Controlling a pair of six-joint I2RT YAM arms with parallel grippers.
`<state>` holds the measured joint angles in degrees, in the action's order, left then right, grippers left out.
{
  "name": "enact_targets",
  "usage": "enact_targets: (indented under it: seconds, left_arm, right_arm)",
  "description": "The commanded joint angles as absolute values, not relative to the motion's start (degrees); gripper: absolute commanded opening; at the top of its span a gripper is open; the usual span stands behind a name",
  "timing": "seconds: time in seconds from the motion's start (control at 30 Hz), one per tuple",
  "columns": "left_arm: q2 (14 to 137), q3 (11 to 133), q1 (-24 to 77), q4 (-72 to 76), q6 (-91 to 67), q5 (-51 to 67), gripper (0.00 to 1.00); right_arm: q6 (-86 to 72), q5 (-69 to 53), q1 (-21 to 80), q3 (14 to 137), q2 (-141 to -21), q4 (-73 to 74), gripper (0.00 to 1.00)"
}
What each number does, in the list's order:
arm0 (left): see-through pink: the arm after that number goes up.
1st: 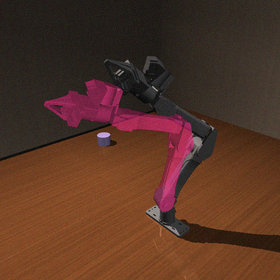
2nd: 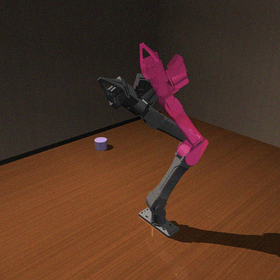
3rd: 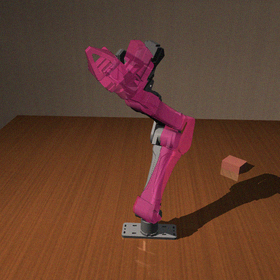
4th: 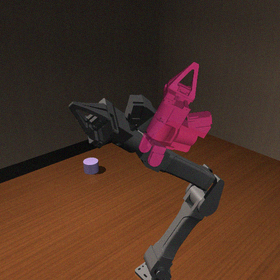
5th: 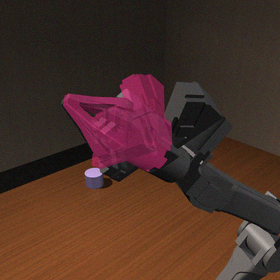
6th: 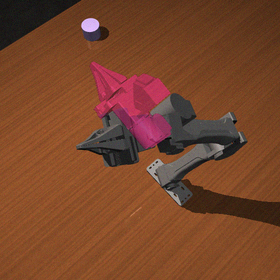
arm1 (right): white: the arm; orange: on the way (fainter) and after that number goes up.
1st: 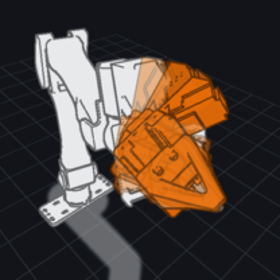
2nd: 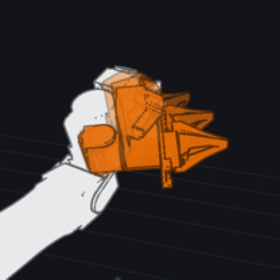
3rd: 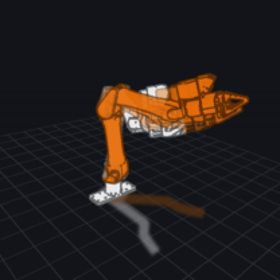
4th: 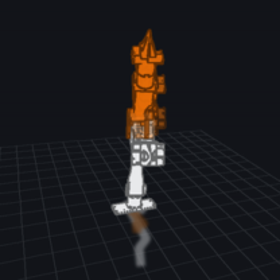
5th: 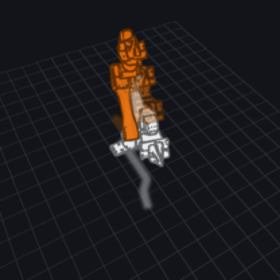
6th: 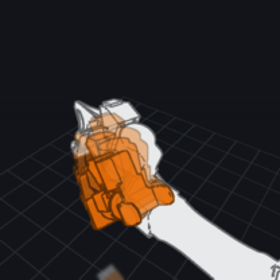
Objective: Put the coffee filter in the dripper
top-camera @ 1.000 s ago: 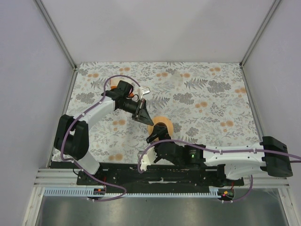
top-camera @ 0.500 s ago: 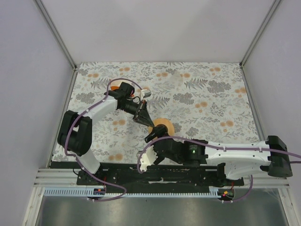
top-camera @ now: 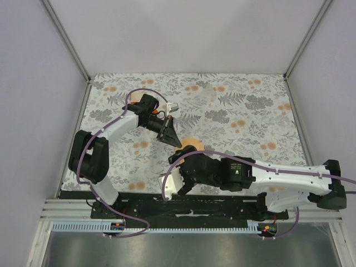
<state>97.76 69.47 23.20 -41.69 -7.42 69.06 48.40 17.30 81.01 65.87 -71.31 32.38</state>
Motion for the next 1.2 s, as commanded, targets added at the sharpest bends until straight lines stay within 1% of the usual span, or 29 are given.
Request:
enact_targets:
  seconds: [0.0, 0.07, 0.2, 0.3, 0.47, 0.57, 0.77, 0.97, 1.17]
  left_arm:
    - [96.4, 72.2, 22.7, -43.7, -2.9, 70.9, 0.02]
    - [96.2, 71.6, 22.7, -44.2, -2.2, 70.8, 0.02]
    - [95.7, 72.5, 22.8, -46.5, -0.2, 70.3, 0.02]
    - [94.7, 72.2, 22.8, -46.5, -0.1, 69.6, 0.02]
    - [93.9, 71.2, 22.7, -46.3, -0.1, 69.3, 0.02]
    - [93.7, 70.9, 22.8, -46.2, -0.1, 69.4, 0.02]
    - [93.6, 70.1, 22.7, -45.8, -0.1, 69.5, 0.02]
    - [93.1, 69.4, 22.7, -44.8, -0.4, 70.0, 0.02]
    - [93.3, 69.3, 22.8, -44.4, -0.8, 70.4, 0.02]
  right_arm:
    - [41.5, 10.3, 81.0, 72.3, -71.1, 39.7, 0.9]
    - [38.2, 7.6, 81.0, 74.7, -70.5, 41.1, 0.9]
    - [28.5, 6.5, 78.9, 80.2, -69.1, 41.7, 0.92]
    - [17.8, 5.2, 73.0, 82.8, -67.9, 42.1, 0.92]
    - [4.5, 10.1, 62.5, 80.7, -66.7, 42.4, 0.91]
    - [-1.6, 8.4, 57.7, 78.5, -68.5, 43.7, 0.89]
    - [-5.1, 10.7, 56.5, 75.8, -73.3, 43.4, 0.86]
    - [-4.6, 9.8, 56.1, 72.9, -76.4, 41.4, 0.81]
    - [-3.9, 9.5, 54.8, 70.1, -78.5, 37.6, 0.79]
